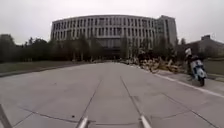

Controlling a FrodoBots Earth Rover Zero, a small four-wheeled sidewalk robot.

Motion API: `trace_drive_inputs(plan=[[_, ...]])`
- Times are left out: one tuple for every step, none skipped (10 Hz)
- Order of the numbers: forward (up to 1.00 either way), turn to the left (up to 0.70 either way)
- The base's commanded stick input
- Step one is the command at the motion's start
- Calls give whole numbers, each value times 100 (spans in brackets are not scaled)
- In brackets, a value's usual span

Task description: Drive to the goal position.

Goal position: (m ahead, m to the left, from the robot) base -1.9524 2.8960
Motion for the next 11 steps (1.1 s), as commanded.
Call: trace_drive_inputs(plan=[[0, 0], [0, 0], [0, 0], [0, 0], [0, 0], [2, 0], [93, 2], [100, 2], [100, 2], [100, 2], [100, -3]])
